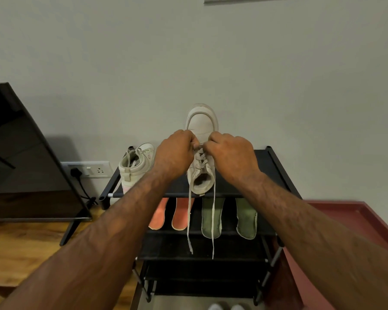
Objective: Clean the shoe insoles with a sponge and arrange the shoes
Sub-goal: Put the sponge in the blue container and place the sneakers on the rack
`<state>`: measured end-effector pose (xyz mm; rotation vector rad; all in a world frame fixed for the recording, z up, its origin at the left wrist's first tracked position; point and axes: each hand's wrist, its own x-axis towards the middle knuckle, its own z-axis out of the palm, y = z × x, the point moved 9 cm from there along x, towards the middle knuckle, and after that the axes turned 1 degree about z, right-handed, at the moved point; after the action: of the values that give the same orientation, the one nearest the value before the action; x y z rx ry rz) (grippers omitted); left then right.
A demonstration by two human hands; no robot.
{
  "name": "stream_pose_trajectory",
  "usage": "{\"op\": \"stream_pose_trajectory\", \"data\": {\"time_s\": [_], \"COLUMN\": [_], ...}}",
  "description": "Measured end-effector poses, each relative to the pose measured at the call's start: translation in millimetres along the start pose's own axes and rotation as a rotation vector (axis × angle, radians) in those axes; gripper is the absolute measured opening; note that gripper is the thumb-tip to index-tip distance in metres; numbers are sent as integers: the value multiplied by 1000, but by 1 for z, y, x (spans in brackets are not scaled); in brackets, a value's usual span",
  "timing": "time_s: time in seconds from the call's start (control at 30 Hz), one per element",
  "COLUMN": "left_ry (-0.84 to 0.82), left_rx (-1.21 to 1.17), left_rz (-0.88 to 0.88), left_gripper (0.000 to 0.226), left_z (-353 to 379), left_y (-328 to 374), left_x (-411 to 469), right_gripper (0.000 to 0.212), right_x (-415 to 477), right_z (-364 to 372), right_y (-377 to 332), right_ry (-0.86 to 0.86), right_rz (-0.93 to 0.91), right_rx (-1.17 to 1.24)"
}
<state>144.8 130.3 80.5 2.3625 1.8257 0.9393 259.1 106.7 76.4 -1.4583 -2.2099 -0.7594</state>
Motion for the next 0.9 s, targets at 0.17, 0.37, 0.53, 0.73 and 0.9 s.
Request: {"op": "stream_pose_trajectory", "data": {"time_s": [0.17,0.37,0.53,0.73,0.9], "left_ry": [-30,-50,1,65,73], "left_rx": [11,1,31,105,251], "left_rz": [-1,-7,8,146,239], "left_gripper": [16,19,15,9,18], "left_z": [0,4,3,10,16], "left_y": [1,5,9,15,15], "left_x": [3,5,3,-6,-15], "right_gripper": [21,25,20,11,7], "right_x": [7,9,3,6,5], "right_z": [1,3,13,18,17], "right_y": [1,2,10,23,21], "right_ry": [3,39,29,-91,-106], "right_rz": [-10,-80,5,84,95], "right_rx": [-11,-29,87,365,397]}}
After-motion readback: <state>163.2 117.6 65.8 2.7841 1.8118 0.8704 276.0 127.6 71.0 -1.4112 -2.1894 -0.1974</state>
